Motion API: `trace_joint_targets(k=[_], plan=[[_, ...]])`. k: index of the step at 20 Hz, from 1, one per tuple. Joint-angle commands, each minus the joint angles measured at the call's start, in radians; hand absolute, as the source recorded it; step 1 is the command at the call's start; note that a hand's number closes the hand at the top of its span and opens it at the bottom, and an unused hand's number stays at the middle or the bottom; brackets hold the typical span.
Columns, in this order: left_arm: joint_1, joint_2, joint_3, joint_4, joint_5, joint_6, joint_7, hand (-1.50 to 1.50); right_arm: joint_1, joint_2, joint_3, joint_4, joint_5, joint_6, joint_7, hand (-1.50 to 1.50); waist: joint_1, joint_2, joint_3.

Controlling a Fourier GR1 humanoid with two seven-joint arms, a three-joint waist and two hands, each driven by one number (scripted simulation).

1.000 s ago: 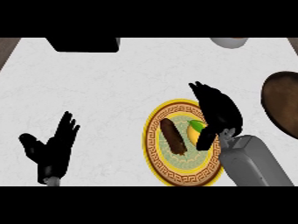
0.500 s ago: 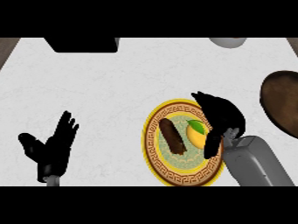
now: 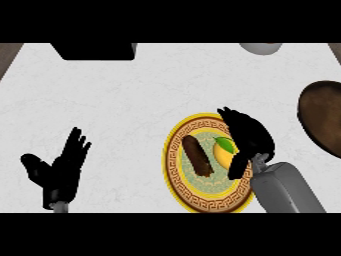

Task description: Pick the lemon from the plate and place it in the pan

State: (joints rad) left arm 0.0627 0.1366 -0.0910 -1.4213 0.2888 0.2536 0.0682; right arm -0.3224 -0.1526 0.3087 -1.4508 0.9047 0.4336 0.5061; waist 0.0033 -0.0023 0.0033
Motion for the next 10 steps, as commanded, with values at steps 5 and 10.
trace_joint_targets(k=[5,10], plan=[[0.07,-0.054,-0.017,0.01,-0.042,-0.011,-0.05,0.0,0.035,0.032,0.006,0.007,0.088,-0.02,0.013,-1.5,-0.002,0.002,-0.004],[-0.045,-0.005,0.043,0.028,-0.006,-0.034,0.057,0.0,0.043,-0.038,0.02,0.133,0.086,-0.147,-0.272,1.5,-0.003,0.004,-0.003]])
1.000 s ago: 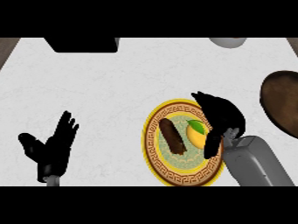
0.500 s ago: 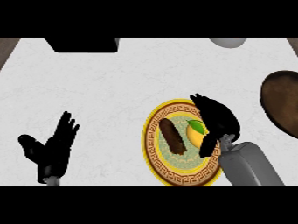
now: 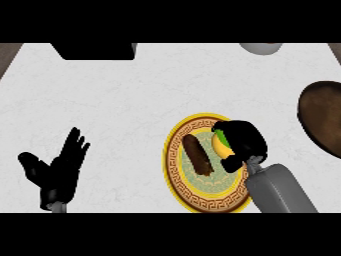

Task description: Pick the lemon from the plate and place it in the pan

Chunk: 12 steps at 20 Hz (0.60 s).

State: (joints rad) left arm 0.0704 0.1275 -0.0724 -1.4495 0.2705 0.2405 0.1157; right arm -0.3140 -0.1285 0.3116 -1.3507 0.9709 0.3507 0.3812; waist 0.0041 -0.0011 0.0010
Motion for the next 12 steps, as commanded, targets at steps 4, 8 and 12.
trace_joint_targets(k=[4,8,12], plan=[[0.002,-0.006,0.013,-0.001,-0.024,-0.004,0.021,0.0,-0.048,-0.027,-0.031,0.186,0.063,-0.155,-0.215,1.5,0.001,0.002,-0.001],[0.095,-0.044,-0.037,-0.142,-0.048,0.027,0.055,0.0,-0.002,0.014,-0.004,0.144,0.106,-0.167,-0.185,1.5,0.003,0.0,-0.001],[-0.008,-0.029,0.03,-0.005,-0.053,-0.001,0.031,0.0,0.018,0.011,-0.018,0.048,0.125,-0.085,-0.147,1.5,-0.003,0.001,-0.001]])
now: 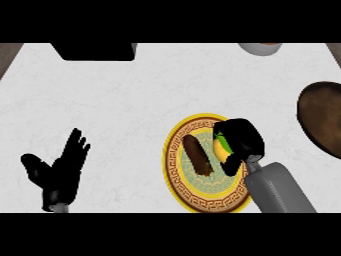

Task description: Pick the lemon from the plate and place it in the pan

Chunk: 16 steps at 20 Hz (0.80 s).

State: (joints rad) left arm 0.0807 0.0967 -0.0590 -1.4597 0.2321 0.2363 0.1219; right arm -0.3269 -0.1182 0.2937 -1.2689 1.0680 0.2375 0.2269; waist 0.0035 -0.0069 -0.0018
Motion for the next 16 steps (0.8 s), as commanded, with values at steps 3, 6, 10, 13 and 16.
trace_joint_targets(k=[3,6,10,13,16], plan=[[0.017,-0.029,0.0,0.03,-0.024,0.003,-0.04,0.0,0.171,0.01,0.04,-0.175,0.034,0.034,0.073,1.5,-0.008,0.005,0.001],[0.053,-0.019,0.006,0.002,-0.013,-0.007,-0.033,0.0,0.377,-0.037,0.116,-0.328,0.061,0.026,0.082,1.5,-0.016,0.002,0.001],[0.024,0.002,0.035,-0.002,0.01,-0.032,-0.012,0.0,0.406,-0.079,0.113,-0.481,0.124,-0.085,0.073,1.5,-0.01,0.004,0.001],[0.0,-0.003,0.021,-0.004,-0.012,-0.002,0.019,0.0,0.424,-0.115,0.098,-0.637,0.175,-0.162,0.089,1.5,-0.027,0.0,0.001],[0.021,-0.025,0.013,0.003,-0.026,0.018,-0.004,0.0,0.406,-0.084,0.037,-0.734,0.199,-0.235,0.146,1.5,-0.025,0.0,0.001]])
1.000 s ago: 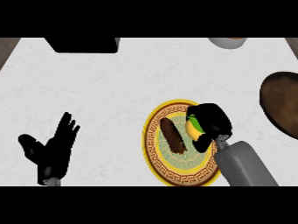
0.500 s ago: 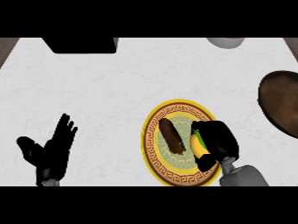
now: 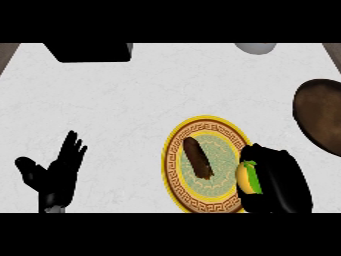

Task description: Pick the lemon from the plate and place it in the pan

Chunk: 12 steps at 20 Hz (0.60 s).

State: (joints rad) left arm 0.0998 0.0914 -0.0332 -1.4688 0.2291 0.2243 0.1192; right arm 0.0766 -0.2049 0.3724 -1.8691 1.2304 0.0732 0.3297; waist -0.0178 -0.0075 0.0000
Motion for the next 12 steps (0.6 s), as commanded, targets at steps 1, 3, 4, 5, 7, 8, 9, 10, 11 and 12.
trace_joint_targets(k=[1,3,4,5,7,8,9,10,11,12], plan=[[-0.02,-0.003,0.001,0.025,-0.016,0.016,0.004,0.0,0.007,-0.012,-0.041,-0.22,0.041,-0.031,0.059,1.5,-0.007,0.001,-0.001],[-0.004,-0.016,-0.01,0.017,-0.013,0.004,-0.01,0.0,0.037,0.012,-0.061,-0.271,0.019,-0.042,0.078,1.5,0.005,0.004,0.0],[0.02,-0.008,-0.008,-0.02,-0.006,0.005,0.013,0.0,0.05,0.019,-0.054,-0.343,0.026,0.009,0.121,1.5,0.008,0.003,0.0],[-0.028,0.014,0.007,0.003,-0.006,0.0,0.042,0.0,0.123,0.025,-0.028,-0.385,0.055,-0.011,0.141,1.5,0.002,0.004,0.0],[0.014,-0.021,-0.023,-0.008,-0.016,-0.003,0.004,0.0,0.034,0.003,-0.16,-0.389,-0.045,0.053,0.124,1.5,0.014,0.006,0.0],[-0.036,-0.011,0.019,0.09,0.007,-0.037,-0.033,0.0,0.04,0.012,-0.161,-0.365,-0.043,0.025,0.107,1.5,0.013,0.007,0.0],[-0.053,0.006,0.021,0.026,-0.006,-0.007,0.035,0.0,0.034,0.005,-0.204,-0.367,-0.074,0.07,0.121,1.5,0.015,0.007,0.0],[-0.017,-0.01,-0.015,0.007,-0.031,-0.001,0.032,0.0,-0.033,0.036,-0.188,-0.363,-0.051,0.132,0.184,1.5,0.018,0.007,0.0],[-0.04,-0.039,-0.021,0.017,-0.035,0.025,0.034,0.0,0.035,0.009,-0.246,-0.377,-0.104,0.061,0.111,1.5,0.015,0.007,0.0],[-0.008,-0.025,-0.021,-0.008,-0.03,0.0,0.025,0.0,0.031,0.043,-0.246,-0.301,-0.117,0.005,0.095,1.5,0.017,0.007,0.0]])
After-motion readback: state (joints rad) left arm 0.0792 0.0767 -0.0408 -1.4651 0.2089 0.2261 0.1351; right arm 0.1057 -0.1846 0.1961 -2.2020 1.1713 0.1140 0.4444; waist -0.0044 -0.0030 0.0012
